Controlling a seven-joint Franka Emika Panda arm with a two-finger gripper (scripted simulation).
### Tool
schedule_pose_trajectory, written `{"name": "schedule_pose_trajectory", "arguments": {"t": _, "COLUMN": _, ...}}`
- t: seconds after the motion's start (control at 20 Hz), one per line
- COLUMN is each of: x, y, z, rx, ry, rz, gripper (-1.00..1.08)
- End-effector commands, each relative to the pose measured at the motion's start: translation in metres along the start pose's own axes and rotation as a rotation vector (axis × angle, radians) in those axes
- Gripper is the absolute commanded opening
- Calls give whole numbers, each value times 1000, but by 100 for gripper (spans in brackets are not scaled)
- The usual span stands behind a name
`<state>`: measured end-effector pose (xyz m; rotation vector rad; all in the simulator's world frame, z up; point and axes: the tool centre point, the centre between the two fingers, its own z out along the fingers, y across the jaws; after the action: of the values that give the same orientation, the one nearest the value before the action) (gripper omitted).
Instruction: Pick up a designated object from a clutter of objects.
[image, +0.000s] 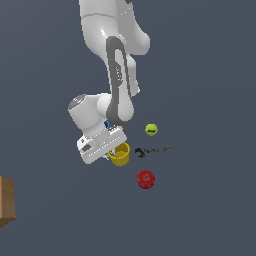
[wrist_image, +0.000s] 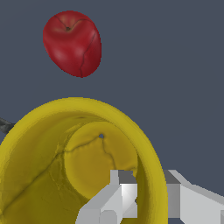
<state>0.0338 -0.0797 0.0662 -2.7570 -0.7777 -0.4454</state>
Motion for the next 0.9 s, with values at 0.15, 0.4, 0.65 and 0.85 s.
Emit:
{"name": "schedule_pose_trajectory", "arguments": {"t": 0.15, "x": 12, "y": -14, "z": -19, "rx": -2, "ry": 0, "rz": -2, "gripper": -100}}
{"name": "schedule_pose_trajectory", "arguments": {"t": 0.4, "x": 27, "y": -34, "z": -45, "rx": -3, "ry": -2, "rz": -2, "gripper": -100}}
{"name": "schedule_pose_trajectory", "arguments": {"t": 0.65, "x": 47, "y": -60, "z": -79, "rx": -4, "ry": -4, "rz": -3, "gripper": -100}}
{"name": "schedule_pose_trajectory", "arguments": {"t": 0.85, "x": 64, "y": -82, "z": -107, "rx": -4, "ry": -6, "rz": -4, "gripper": -100}}
